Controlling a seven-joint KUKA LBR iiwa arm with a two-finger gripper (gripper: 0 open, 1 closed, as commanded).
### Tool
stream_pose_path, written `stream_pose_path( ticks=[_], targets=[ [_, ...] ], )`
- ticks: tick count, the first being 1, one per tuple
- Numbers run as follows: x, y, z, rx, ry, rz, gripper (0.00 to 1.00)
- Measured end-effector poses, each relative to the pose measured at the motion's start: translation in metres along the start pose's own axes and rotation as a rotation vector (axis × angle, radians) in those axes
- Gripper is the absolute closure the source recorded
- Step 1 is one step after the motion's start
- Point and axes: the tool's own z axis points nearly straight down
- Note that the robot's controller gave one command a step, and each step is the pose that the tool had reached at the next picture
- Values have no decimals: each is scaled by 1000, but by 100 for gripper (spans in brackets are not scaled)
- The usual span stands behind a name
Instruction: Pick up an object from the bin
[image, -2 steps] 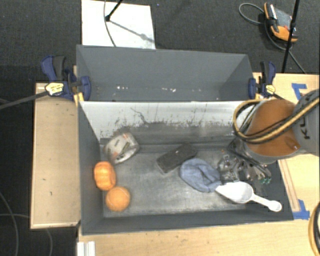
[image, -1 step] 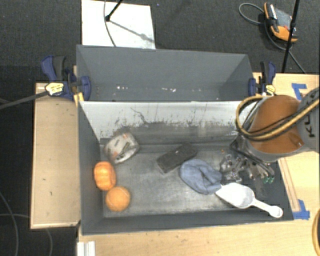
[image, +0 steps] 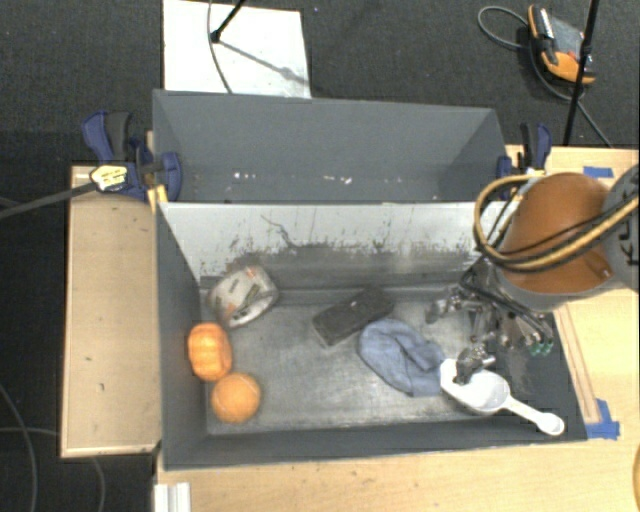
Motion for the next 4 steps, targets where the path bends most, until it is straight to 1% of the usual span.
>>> stream_pose_path(
  ticks=[1, 2, 3, 4],
  targets=[
    [0, 0, 0, 0, 1, 0, 0],
    [12, 37, 51, 2, -7, -190, 100],
    [12, 37, 51, 2, -7, -191, 100],
    [3, 52, -84, -2, 3, -202, 100]
  ],
)
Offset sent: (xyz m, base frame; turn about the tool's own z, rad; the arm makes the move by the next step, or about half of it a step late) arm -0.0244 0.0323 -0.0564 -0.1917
